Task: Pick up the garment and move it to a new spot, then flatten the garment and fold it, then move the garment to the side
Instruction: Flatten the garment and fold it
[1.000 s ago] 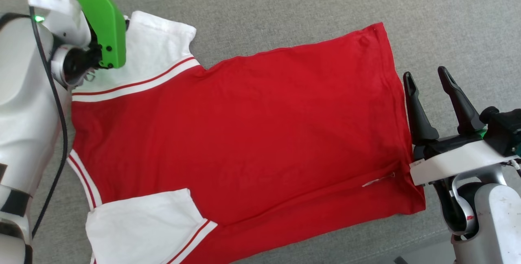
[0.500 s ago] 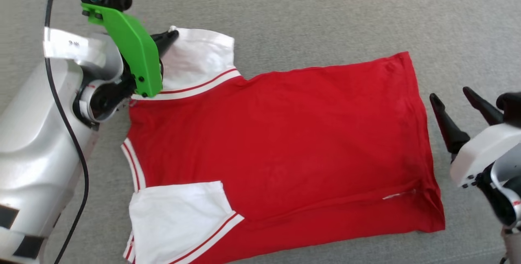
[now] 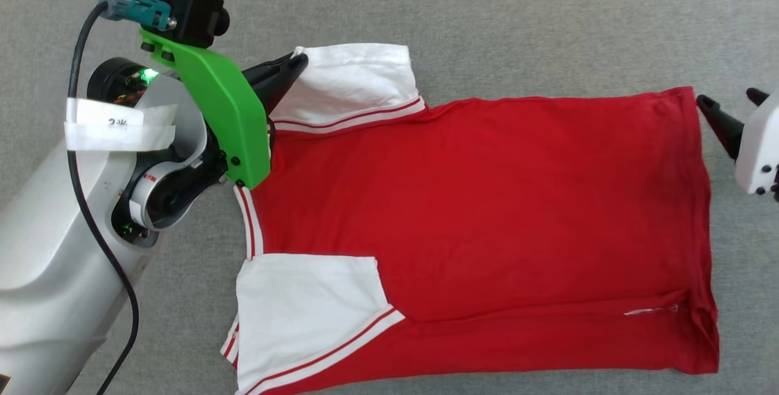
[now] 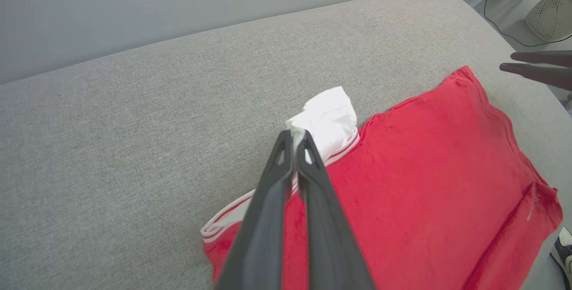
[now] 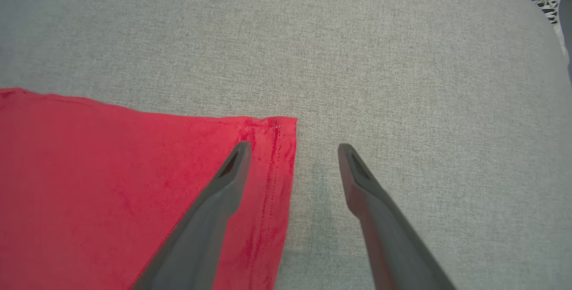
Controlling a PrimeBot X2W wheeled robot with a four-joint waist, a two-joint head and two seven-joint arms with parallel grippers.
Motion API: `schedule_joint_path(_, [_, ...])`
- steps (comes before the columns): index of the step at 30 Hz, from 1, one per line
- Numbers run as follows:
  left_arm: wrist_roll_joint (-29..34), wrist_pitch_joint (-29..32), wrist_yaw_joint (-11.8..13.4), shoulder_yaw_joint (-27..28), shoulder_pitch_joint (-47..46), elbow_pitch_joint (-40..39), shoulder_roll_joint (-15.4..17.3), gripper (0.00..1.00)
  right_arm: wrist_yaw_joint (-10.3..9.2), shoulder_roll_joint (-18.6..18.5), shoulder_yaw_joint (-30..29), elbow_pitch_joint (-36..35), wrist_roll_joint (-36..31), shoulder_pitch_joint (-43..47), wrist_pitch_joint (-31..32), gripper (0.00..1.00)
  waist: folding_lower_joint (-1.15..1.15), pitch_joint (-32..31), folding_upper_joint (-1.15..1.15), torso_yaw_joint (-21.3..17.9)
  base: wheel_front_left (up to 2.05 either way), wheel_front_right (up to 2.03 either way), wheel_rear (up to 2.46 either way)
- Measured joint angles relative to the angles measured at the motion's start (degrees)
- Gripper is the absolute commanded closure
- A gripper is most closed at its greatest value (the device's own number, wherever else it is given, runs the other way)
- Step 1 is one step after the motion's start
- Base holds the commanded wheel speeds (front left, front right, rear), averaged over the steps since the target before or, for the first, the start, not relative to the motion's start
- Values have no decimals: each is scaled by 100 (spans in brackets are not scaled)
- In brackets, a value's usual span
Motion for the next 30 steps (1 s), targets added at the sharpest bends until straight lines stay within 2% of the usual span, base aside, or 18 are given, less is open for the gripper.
schedule_joint_path(8, [-43, 3, 14, 0, 4, -279, -11, 100, 1, -215, 423, 778, -40, -557, 186, 0, 0, 348, 0, 246, 0, 0, 0])
schedule_joint_path(19, [-88, -131, -155, -11, -2, 13, -18, 100, -10, -441, 1047, 1400, 134, -914, 34, 0, 0, 615, 0, 436, 0, 0, 0])
schedule_joint_path(20, [-88, -136, -163, -12, -4, 47, -19, 100, -15, -476, 1091, 1435, 186, -930, 34, 13, 0, 622, 0, 443, 0, 0, 0])
schedule_joint_path(21, [-88, -142, -166, -11, -7, 79, -19, 100, -15, -504, 1128, 1459, 224, -951, 24, 65, 0, 624, 0, 451, 0, 0, 0])
schedule_joint_path(22, [-88, -165, -167, -11, -7, 107, -20, 100, -15, -521, 1152, 1485, 253, -969, -1, 100, 0, 622, 0, 455, 0, 0, 0])
schedule_joint_path(30, [-87, -433, -207, 26, 2, 448, -87, 100, -7, -404, 1206, 1801, 490, -968, -439, 100, 0, 412, 0, 468, 0, 0, 0])
